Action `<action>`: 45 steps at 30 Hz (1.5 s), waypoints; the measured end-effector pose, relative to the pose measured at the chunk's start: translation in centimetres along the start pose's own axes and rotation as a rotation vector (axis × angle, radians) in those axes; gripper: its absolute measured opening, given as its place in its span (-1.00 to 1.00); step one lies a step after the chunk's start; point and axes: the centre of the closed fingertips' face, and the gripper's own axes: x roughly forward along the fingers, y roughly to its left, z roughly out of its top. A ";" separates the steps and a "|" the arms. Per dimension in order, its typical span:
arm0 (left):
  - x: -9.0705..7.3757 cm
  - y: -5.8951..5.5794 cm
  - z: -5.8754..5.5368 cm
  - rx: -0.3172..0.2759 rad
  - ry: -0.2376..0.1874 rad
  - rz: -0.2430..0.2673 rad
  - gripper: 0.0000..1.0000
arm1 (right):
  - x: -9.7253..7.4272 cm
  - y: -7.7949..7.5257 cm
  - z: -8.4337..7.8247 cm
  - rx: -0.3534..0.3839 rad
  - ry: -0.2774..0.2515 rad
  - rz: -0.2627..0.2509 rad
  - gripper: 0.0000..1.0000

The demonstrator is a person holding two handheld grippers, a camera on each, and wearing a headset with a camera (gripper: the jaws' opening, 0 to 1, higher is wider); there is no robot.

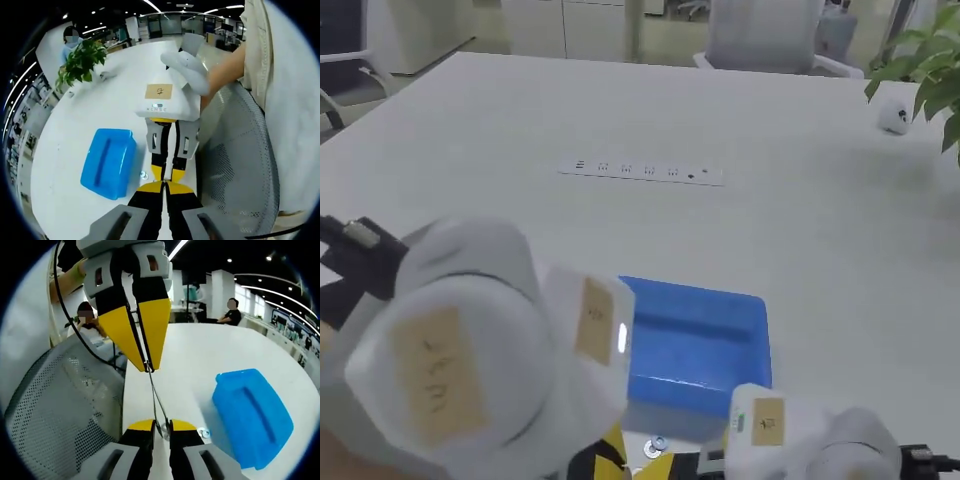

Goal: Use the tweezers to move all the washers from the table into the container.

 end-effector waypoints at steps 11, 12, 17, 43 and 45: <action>0.3 0.0 0.3 0.012 0.010 -0.043 -1.00 | 0.1 0.6 1.7 0.013 -0.026 0.057 -0.65; 0.4 0.0 0.2 0.015 0.014 -0.043 -1.00 | 0.2 0.6 1.7 0.006 -0.022 0.059 -0.68; 0.7 0.0 0.3 0.016 0.011 -0.038 -1.00 | 0.6 0.0 1.2 -0.039 0.026 0.042 -0.86; -2.4 0.0 -4.0 -0.684 -0.523 0.392 0.63 | -0.9 -2.4 1.0 0.410 -0.150 0.003 -0.94; -2.3 0.1 -4.5 -0.700 -0.520 0.439 0.72 | -1.2 -2.5 1.1 0.432 -0.161 -0.002 -0.94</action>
